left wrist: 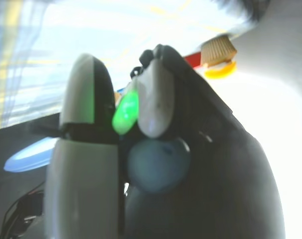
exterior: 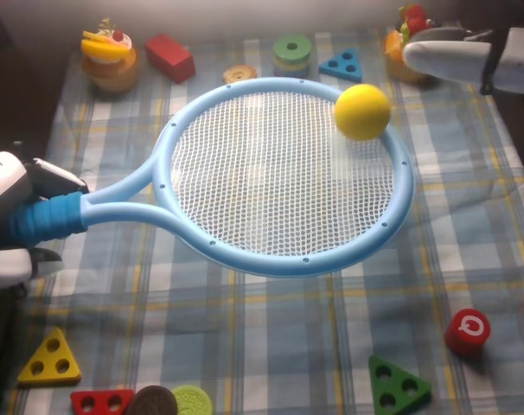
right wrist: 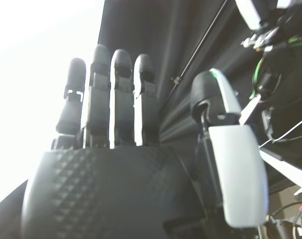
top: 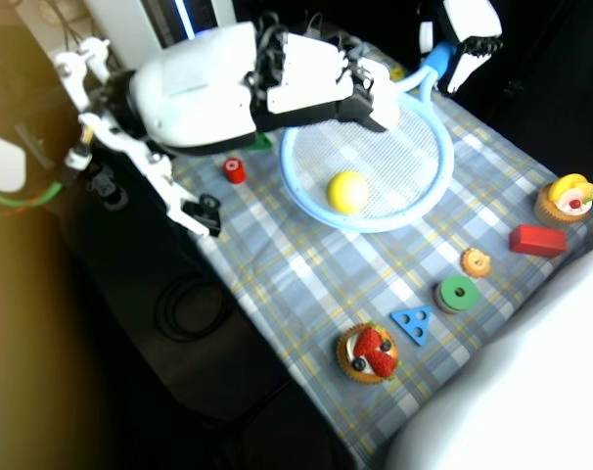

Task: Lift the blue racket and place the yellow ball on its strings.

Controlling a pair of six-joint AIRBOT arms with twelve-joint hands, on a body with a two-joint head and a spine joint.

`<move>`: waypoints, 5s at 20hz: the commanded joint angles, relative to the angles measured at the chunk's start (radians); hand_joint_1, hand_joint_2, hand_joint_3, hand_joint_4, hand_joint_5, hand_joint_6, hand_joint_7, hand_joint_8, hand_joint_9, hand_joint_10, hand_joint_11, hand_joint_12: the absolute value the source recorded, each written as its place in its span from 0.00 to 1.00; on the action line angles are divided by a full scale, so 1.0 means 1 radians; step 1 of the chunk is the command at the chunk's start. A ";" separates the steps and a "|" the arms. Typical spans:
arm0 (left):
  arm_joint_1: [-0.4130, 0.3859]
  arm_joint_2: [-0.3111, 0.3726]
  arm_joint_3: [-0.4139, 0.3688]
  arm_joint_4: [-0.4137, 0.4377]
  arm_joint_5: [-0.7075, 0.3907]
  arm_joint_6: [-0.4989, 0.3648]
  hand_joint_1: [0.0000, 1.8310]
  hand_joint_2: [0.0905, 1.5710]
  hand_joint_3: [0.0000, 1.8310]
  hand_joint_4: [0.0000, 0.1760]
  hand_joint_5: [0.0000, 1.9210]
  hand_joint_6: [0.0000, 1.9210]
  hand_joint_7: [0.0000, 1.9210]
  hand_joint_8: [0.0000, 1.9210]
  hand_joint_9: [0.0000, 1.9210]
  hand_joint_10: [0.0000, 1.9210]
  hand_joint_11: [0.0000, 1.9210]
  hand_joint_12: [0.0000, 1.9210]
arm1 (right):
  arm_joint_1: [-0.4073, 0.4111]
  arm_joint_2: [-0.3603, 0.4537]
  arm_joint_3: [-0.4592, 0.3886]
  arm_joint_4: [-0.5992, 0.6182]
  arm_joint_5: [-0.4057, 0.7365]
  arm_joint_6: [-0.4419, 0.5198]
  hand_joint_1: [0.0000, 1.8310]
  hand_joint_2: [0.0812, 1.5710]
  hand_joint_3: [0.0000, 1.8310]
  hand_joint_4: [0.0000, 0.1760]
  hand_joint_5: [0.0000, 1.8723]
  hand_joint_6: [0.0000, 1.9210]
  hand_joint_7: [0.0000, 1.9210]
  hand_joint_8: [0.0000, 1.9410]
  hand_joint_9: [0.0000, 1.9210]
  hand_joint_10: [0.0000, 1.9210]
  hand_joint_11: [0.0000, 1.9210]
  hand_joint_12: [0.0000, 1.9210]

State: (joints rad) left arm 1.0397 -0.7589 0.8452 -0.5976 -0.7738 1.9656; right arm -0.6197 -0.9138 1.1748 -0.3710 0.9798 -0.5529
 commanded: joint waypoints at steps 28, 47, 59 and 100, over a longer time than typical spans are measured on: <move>-0.119 -0.062 0.089 0.003 0.088 0.144 0.95 0.73 0.00 1.00 0.46 1.00 0.59 1.00 0.71 1.00 0.77 1.00 | -0.049 0.003 -0.002 0.097 0.140 -0.003 0.19 0.85 0.00 0.10 0.31 0.00 0.33 0.00 0.27 0.00 0.00 0.52; -0.131 -0.103 0.127 -0.082 0.118 0.217 0.94 0.74 0.00 1.00 0.38 1.00 0.54 1.00 0.69 1.00 0.73 1.00 | -0.069 0.003 0.000 0.108 0.140 -0.003 0.22 0.85 0.00 0.13 0.33 0.00 0.33 0.00 0.27 0.00 0.00 0.56; -0.129 -0.106 0.136 -0.112 0.118 0.217 0.93 0.67 0.00 0.89 0.41 1.00 0.45 1.00 0.59 1.00 0.67 1.00 | -0.083 0.008 -0.004 0.119 0.140 -0.002 0.23 0.85 0.00 0.06 0.33 0.00 0.34 0.00 0.30 0.00 0.00 0.57; 0.090 0.237 -0.102 0.194 -0.662 -0.583 0.34 0.55 0.00 0.98 0.00 0.00 0.00 0.00 0.01 0.00 0.00 0.25 | -0.294 0.072 -0.090 0.323 0.386 -0.081 0.26 0.91 0.00 0.00 0.30 0.00 0.31 0.00 0.29 0.00 0.00 0.49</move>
State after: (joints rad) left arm 1.1385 -0.5240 0.7498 -0.3988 -1.2865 1.3628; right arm -0.9379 -0.8410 1.0775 -0.0643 1.2160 -0.6395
